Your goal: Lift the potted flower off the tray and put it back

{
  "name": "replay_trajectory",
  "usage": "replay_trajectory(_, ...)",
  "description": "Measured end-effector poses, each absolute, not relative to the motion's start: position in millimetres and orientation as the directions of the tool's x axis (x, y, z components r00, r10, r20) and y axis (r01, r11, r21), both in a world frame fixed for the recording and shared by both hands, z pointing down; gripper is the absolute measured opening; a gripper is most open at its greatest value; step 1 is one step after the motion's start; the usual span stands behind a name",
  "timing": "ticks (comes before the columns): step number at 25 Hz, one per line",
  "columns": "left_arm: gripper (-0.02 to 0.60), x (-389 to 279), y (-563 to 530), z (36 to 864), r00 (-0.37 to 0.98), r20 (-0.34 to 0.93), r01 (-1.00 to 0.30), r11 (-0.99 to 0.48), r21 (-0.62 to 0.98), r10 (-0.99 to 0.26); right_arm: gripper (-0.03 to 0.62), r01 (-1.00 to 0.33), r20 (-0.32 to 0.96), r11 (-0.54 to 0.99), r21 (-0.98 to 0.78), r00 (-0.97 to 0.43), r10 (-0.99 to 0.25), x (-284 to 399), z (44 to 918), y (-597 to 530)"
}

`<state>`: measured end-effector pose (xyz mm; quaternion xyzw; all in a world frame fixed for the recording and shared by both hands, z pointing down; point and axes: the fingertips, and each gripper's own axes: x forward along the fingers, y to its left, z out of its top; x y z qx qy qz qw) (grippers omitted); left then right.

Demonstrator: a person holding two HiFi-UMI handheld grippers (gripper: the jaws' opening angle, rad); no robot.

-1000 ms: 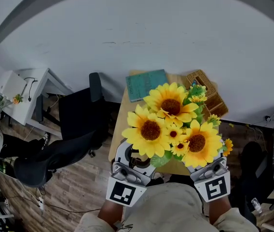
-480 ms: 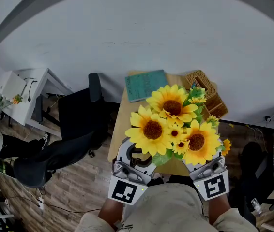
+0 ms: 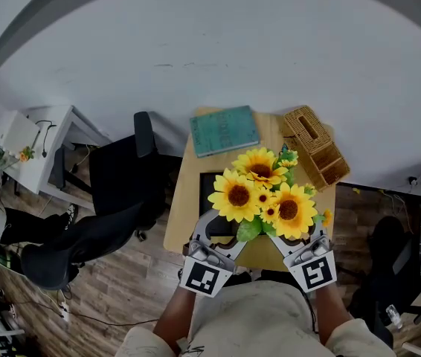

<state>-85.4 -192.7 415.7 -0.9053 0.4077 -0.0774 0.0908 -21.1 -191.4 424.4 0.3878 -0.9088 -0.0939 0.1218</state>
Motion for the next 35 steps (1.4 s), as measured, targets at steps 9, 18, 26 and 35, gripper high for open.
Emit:
replay_trajectory(9,0.25,-71.8,-195.7,501.9,0.644,0.273,-0.691,-0.697,-0.194,-0.715,0.318,-0.7,0.264,0.691,0.18,-0.642,-0.719,-8.7,497.9,-195.5)
replay_trajectory(18,0.249,-67.5,-182.1,552.6,0.633,0.379,-0.691,-0.713,-0.117,-0.675,0.316,-0.7,0.324,0.704,0.118,-0.643,-0.694,-4.2,544.3,-184.2)
replay_trajectory(26,0.249,-67.0,-196.1,586.2,0.611,0.452,-0.683,-0.721,-0.114,-0.65,0.314,-0.701,0.382,0.705,0.108,-0.626,-0.68,-3.5,578.2,-198.0)
replay_trajectory(35,0.249,-64.1,-222.2,628.6,0.555,0.555,-0.682,-0.721,-0.123,-0.619,0.311,-0.717,0.466,0.694,0.066,-0.593,-0.657,-1.5,622.4,-223.5)
